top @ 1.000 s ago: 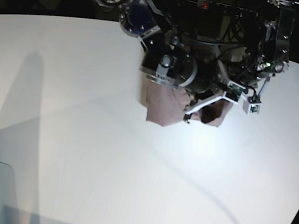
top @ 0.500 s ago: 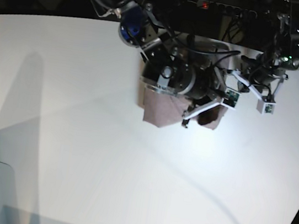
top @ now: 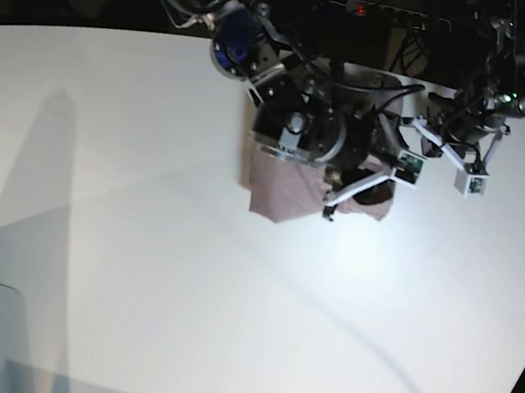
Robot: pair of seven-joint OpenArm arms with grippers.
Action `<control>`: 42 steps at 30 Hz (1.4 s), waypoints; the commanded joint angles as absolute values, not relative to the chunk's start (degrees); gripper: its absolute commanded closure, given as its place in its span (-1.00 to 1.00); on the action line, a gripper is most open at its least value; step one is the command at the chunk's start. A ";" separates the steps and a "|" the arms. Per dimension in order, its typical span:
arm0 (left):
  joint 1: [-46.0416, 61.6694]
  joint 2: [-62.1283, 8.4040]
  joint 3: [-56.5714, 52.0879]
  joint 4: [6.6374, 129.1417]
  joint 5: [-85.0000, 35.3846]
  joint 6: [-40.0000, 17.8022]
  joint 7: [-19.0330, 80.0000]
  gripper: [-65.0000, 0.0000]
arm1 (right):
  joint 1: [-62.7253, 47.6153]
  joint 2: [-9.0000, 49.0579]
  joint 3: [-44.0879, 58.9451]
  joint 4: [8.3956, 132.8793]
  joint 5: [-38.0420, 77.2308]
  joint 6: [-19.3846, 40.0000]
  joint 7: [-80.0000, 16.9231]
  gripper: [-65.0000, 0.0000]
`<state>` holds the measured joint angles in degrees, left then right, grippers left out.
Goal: Layout the t-shirt on the table in an organized manner, then fold the t-shirt properly
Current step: 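Lower the folded end onto the stack and open the right gripper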
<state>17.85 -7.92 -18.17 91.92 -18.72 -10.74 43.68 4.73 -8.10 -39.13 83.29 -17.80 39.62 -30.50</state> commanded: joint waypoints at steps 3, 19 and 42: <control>17.98 -8.40 -20.44 94.46 -19.03 -11.03 43.12 1.00 | 4.00 -9.00 -38.90 89.01 -17.10 40.00 -29.41 -0.02; 15.25 -13.14 -36.97 95.52 -18.77 -11.30 43.12 1.00 | -15.87 -9.00 -15.52 105.19 -17.36 40.00 -29.49 0.23; 16.13 -16.92 -38.55 93.05 -19.03 -11.30 43.21 1.00 | -13.49 -9.00 -25.54 88.57 -17.19 40.00 -28.97 0.47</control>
